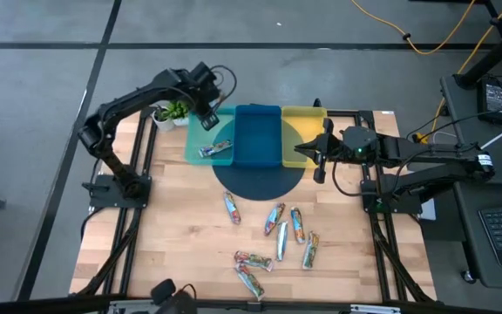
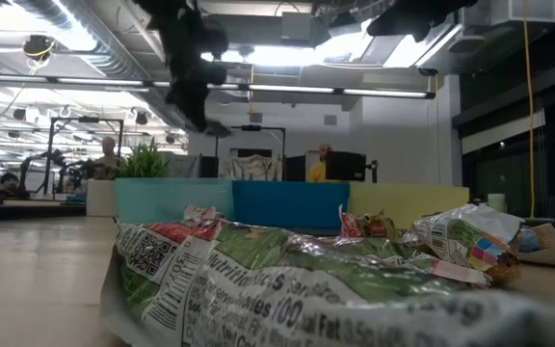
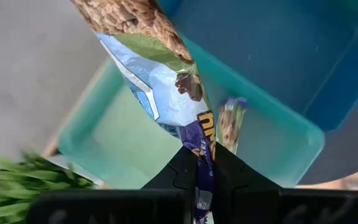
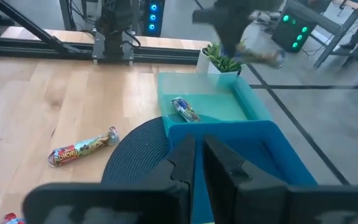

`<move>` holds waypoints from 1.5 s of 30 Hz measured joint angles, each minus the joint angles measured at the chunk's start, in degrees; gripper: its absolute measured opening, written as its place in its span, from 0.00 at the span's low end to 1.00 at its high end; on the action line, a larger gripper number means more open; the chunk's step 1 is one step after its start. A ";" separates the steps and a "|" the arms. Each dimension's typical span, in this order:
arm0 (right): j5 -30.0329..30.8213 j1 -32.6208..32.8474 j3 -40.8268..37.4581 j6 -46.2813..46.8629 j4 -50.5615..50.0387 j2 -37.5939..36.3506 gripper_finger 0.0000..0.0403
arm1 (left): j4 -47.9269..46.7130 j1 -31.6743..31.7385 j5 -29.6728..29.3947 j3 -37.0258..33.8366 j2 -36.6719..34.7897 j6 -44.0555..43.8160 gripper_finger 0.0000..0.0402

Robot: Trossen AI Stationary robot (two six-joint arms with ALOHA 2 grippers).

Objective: Pick and place Granola Bars by type
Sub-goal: Put the blue granola bar into the light blue bin

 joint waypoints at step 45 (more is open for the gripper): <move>-0.04 -0.01 0.00 0.27 0.00 0.00 0.08 | 23.67 -0.68 0.50 -26.52 1.98 -7.02 0.02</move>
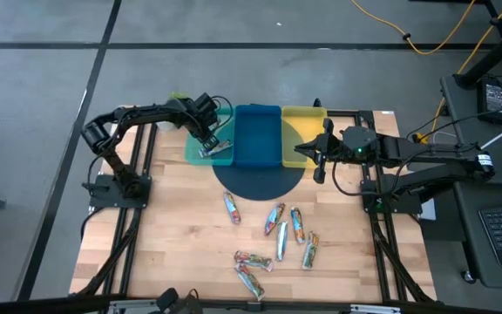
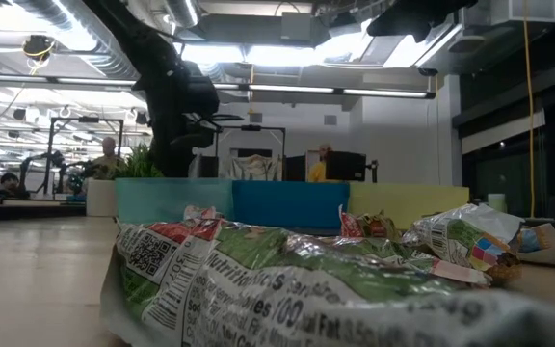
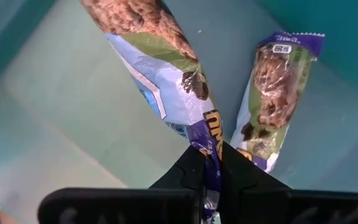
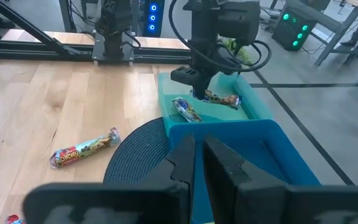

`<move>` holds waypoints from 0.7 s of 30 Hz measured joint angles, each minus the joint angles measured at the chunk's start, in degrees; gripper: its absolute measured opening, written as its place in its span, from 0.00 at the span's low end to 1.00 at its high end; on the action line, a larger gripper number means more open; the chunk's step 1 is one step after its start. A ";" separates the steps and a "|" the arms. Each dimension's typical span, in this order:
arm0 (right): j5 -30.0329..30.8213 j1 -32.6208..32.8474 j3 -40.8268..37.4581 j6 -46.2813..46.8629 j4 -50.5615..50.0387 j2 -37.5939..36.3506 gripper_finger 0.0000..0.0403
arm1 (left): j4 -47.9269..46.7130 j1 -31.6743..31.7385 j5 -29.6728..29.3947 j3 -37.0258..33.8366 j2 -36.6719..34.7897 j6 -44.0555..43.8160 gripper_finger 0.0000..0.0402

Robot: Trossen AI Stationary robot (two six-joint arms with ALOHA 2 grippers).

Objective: Pick and place Granola Bars by type
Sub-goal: Put the blue granola bar into the light blue bin

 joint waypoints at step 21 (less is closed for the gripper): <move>-0.09 0.02 0.00 0.00 -0.02 0.00 0.08 | 0.07 -1.68 -1.09 0.00 3.86 -2.84 0.04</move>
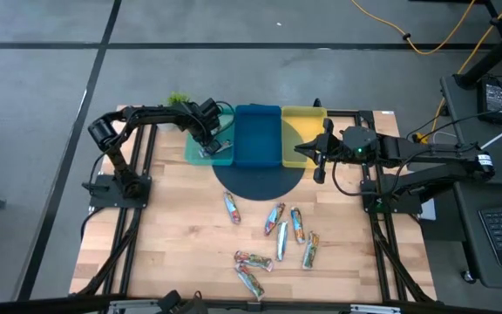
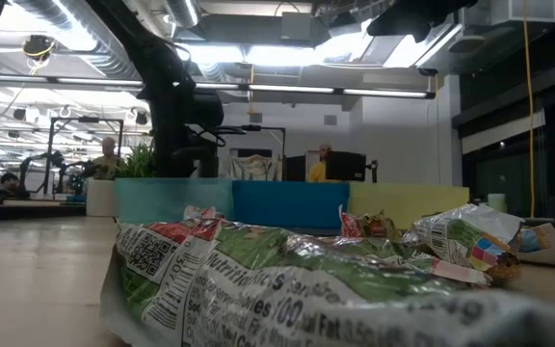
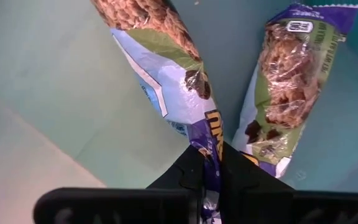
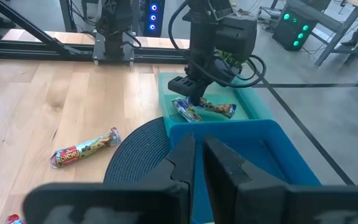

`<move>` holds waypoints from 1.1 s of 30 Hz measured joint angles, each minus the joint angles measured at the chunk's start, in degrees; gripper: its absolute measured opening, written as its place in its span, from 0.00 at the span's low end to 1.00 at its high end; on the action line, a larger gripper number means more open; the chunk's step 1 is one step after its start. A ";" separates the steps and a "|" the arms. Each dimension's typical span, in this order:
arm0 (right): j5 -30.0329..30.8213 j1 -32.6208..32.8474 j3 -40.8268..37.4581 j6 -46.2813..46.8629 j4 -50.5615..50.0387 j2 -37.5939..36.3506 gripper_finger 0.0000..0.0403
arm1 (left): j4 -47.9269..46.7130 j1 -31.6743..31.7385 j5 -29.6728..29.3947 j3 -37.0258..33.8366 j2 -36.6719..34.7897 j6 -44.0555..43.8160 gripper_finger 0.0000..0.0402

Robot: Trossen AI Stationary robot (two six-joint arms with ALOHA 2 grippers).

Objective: Pick and place Granola Bars by type
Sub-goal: Put the blue granola bar into the light blue bin

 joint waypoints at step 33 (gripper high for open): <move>-0.94 -0.02 0.00 0.39 -1.25 0.00 0.08 | -1.14 -0.30 -0.46 0.00 -0.94 -0.20 0.24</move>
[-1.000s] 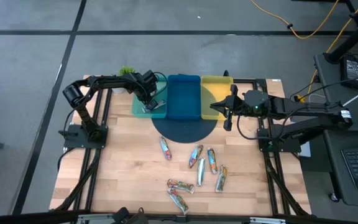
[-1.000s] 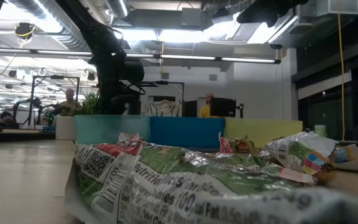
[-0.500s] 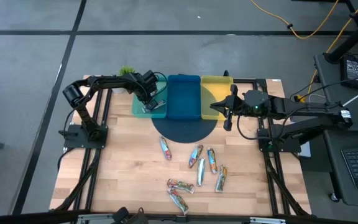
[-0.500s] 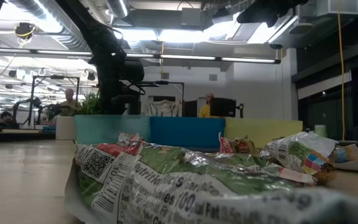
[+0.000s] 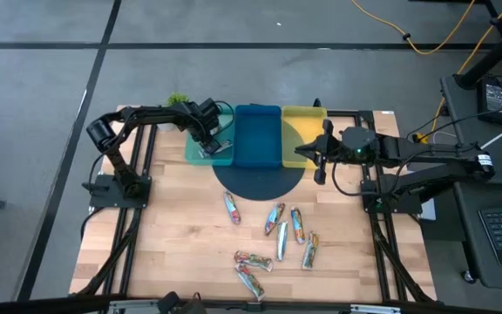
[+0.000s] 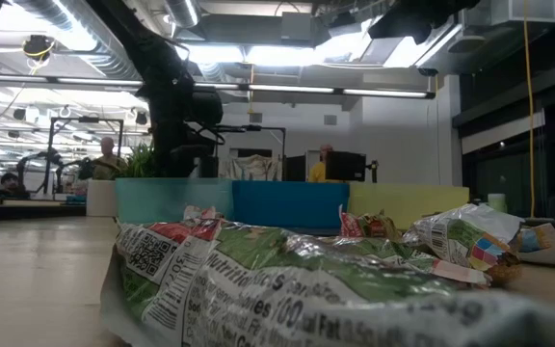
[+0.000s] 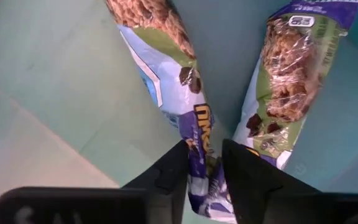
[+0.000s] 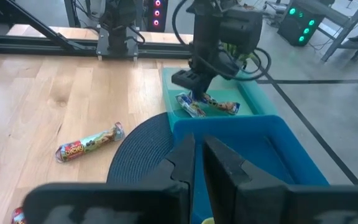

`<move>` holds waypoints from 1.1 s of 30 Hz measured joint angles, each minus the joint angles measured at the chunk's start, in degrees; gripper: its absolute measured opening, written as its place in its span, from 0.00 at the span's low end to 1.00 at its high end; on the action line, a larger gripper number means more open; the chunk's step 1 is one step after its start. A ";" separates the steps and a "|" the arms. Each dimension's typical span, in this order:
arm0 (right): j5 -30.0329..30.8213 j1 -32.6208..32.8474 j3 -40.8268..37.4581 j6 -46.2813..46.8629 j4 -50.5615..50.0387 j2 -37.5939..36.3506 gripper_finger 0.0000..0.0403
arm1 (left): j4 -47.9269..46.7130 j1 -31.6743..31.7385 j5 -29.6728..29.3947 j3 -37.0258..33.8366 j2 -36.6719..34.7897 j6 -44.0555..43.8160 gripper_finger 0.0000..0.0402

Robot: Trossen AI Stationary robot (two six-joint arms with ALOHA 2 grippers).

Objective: Pick and place Granola Bars by type
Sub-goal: Put the blue granola bar into the light blue bin, then put the top left red granola bar into the blue bin

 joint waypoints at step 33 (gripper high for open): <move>0.02 0.02 -0.02 -0.23 -0.79 0.02 0.08 | -1.24 -12.99 3.80 0.11 -33.36 -6.47 0.34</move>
